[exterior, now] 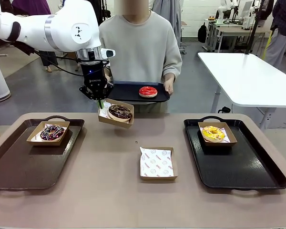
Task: Individually package the donuts and arrange them on the tray.
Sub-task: Place the picked Paper togo box on the Handle tray while simultaneously picking up another Paper togo box from the table with the other hand.
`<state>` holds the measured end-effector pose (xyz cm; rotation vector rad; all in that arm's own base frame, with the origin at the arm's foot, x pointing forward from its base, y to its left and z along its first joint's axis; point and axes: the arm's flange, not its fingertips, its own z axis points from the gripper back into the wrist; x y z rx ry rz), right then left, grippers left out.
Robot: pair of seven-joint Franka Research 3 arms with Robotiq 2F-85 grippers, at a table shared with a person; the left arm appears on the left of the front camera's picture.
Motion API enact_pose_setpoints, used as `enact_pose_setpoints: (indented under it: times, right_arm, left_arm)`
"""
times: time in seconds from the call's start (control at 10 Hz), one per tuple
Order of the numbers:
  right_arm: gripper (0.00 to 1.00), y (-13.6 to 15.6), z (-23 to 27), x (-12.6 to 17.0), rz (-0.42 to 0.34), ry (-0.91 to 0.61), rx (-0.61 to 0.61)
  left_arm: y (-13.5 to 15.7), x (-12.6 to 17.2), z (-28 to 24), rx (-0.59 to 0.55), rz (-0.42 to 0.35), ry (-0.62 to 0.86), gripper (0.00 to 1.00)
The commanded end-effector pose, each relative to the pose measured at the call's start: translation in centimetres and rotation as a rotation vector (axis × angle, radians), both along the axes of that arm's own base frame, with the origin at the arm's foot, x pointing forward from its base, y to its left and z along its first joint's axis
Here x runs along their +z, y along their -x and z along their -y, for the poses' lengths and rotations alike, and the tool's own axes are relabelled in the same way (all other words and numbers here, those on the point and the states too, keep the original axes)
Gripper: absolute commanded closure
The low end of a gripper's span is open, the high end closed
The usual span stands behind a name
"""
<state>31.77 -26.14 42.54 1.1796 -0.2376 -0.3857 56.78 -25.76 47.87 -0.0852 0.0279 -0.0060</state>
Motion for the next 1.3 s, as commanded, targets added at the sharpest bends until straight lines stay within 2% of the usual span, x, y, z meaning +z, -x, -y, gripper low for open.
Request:
enact_pose_setpoints:
  times: [0.0,0.6,0.8,0.9,1.2]
  right_arm:
    - [0.00,-0.1,0.0,0.2,-0.005,0.002,-0.007]
    - [0.00,0.0,0.0,0.0,0.000,0.000,0.000]
    - [0.00,-1.6,-3.5,3.5,-0.035,0.115,0.043]
    - [0.00,-2.8,-6.0,5.5,-0.067,0.195,0.076]
    - [0.00,-6.2,-13.4,10.8,-0.098,0.369,0.107]
  left_arm:
    - [0.3,0.0,-0.2,-0.001,-0.001,-0.002,1.00]
    - [0.0,0.0,0.0,0.000,0.000,0.000,0.99]
    - [2.4,1.4,-2.4,-0.079,0.025,-0.004,0.99]
    - [3.8,1.9,-4.4,-0.107,0.025,0.010,0.99]
    - [7.1,2.4,-9.9,-0.157,0.010,0.030,0.99]
